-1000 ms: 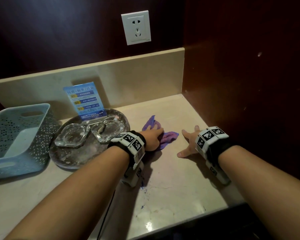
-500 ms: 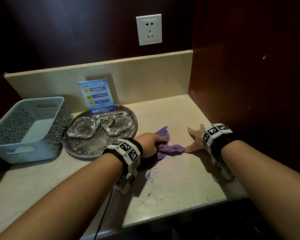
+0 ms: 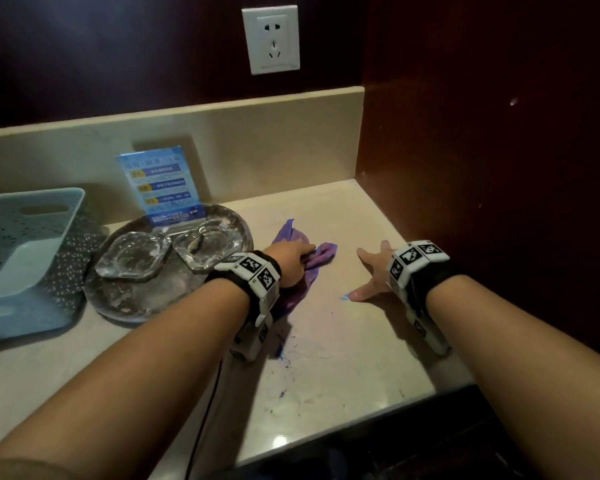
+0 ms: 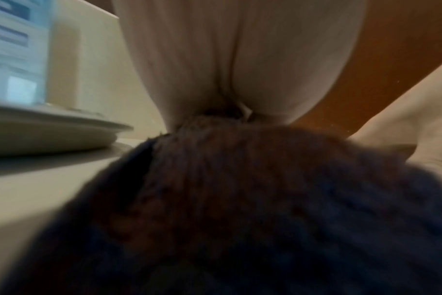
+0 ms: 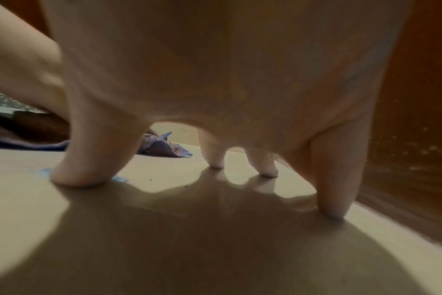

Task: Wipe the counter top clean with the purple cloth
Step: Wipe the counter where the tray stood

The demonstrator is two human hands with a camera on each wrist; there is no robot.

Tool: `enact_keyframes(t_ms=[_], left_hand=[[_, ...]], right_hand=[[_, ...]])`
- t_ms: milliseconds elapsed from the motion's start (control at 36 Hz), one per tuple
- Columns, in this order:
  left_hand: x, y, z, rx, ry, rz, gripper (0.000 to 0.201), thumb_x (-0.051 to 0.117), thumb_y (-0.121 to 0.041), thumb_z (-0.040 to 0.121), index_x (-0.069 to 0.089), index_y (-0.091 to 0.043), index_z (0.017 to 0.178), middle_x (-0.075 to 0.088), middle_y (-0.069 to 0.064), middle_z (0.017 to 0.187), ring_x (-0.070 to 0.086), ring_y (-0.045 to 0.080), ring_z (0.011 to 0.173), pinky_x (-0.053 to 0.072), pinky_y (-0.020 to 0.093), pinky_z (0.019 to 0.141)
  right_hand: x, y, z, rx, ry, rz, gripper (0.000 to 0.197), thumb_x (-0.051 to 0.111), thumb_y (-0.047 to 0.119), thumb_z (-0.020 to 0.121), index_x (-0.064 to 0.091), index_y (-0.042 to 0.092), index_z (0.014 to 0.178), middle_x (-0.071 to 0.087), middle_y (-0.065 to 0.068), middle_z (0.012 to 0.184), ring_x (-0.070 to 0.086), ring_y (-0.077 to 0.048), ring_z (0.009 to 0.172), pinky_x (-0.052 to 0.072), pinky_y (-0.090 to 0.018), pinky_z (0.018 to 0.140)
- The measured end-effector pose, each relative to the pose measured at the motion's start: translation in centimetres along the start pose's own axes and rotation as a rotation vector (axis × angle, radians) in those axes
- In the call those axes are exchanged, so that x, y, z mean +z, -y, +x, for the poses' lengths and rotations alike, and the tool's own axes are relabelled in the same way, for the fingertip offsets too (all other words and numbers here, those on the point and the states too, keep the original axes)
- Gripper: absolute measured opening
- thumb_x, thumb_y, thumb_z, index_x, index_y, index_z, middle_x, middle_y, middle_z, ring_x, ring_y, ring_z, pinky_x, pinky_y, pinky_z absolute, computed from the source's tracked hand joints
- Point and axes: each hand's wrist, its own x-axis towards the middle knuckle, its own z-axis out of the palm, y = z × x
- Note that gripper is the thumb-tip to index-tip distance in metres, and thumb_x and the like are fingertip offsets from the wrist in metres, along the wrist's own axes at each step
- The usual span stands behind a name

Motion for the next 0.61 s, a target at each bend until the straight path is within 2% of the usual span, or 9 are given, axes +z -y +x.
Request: enact_keyframes(t_ms=[56, 111, 194, 278, 389, 472, 611], left_hand=[[0.2, 0.2, 0.3, 0.018, 0.02, 0.001, 0.04, 0.039, -0.012, 0.095, 0.046, -0.014, 0.134, 0.043, 0.011, 0.144, 0.04, 0.029, 0.133, 0.033, 0.03, 0.107], [0.3, 0.3, 0.4, 0.029, 0.057, 0.013, 0.042, 0.037, -0.012, 0.095, 0.043, -0.017, 0.137, 0.034, 0.008, 0.152, 0.027, 0.03, 0.142, 0.027, 0.036, 0.114], [0.7, 0.1, 0.2, 0.073, 0.061, 0.025, 0.047, 0.036, -0.017, 0.098, 0.035, -0.026, 0.144, 0.021, 0.0, 0.158, 0.011, 0.03, 0.147, 0.017, 0.034, 0.118], [1.1, -0.2, 0.0, 0.084, 0.08, 0.028, 0.049, 0.036, -0.02, 0.098, 0.03, -0.029, 0.146, 0.017, -0.002, 0.159, 0.008, 0.029, 0.148, 0.011, 0.033, 0.119], [1.3, -0.9, -0.4, 0.084, 0.118, 0.039, 0.05, 0.035, -0.021, 0.099, 0.026, -0.031, 0.147, 0.014, -0.004, 0.16, 0.006, 0.029, 0.148, 0.008, 0.036, 0.121], [1.4, -1.5, -0.7, 0.088, 0.141, 0.039, 0.049, 0.036, -0.021, 0.099, 0.026, -0.031, 0.147, 0.014, -0.004, 0.159, 0.005, 0.03, 0.148, 0.007, 0.037, 0.121], [1.6, -3.0, -1.3, 0.071, 0.161, 0.031, 0.05, 0.038, -0.019, 0.098, 0.03, -0.032, 0.145, 0.018, -0.004, 0.159, 0.007, 0.03, 0.148, 0.011, 0.038, 0.121]], right_hand=[[0.0, 0.0, 0.2, -0.003, -0.007, -0.005, 0.111, 0.054, 0.082, 0.067, 0.0, 0.034, 0.152, 0.005, -0.019, 0.158, 0.024, -0.039, 0.141, 0.029, -0.05, 0.11], [-0.1, -0.1, 0.4, -0.005, -0.011, -0.008, 0.112, 0.055, 0.082, 0.066, 0.001, 0.034, 0.152, 0.007, -0.018, 0.157, 0.026, -0.039, 0.14, 0.03, -0.05, 0.11], [-0.1, -0.2, 0.7, -0.013, -0.023, -0.032, 0.112, 0.054, 0.084, 0.064, 0.003, 0.035, 0.151, 0.013, -0.018, 0.156, 0.031, -0.039, 0.137, 0.034, -0.05, 0.107], [0.0, -0.5, 0.9, -0.019, -0.029, -0.052, 0.111, 0.054, 0.084, 0.063, 0.005, 0.036, 0.151, 0.016, -0.015, 0.155, 0.033, -0.038, 0.136, 0.035, -0.051, 0.106], [0.3, -0.9, 0.9, -0.023, -0.016, -0.042, 0.112, 0.056, 0.082, 0.064, 0.002, 0.035, 0.151, 0.003, -0.012, 0.16, 0.024, -0.036, 0.142, 0.03, -0.05, 0.111], [0.8, -1.7, 0.9, -0.033, 0.012, -0.016, 0.115, 0.058, 0.081, 0.064, -0.001, 0.034, 0.151, -0.005, -0.007, 0.161, 0.018, -0.034, 0.144, 0.027, -0.05, 0.113], [1.9, -3.0, 0.0, -0.055, 0.007, -0.004, 0.113, 0.059, 0.077, 0.067, 0.001, 0.031, 0.152, -0.005, -0.005, 0.161, 0.019, -0.033, 0.144, 0.026, -0.047, 0.114]])
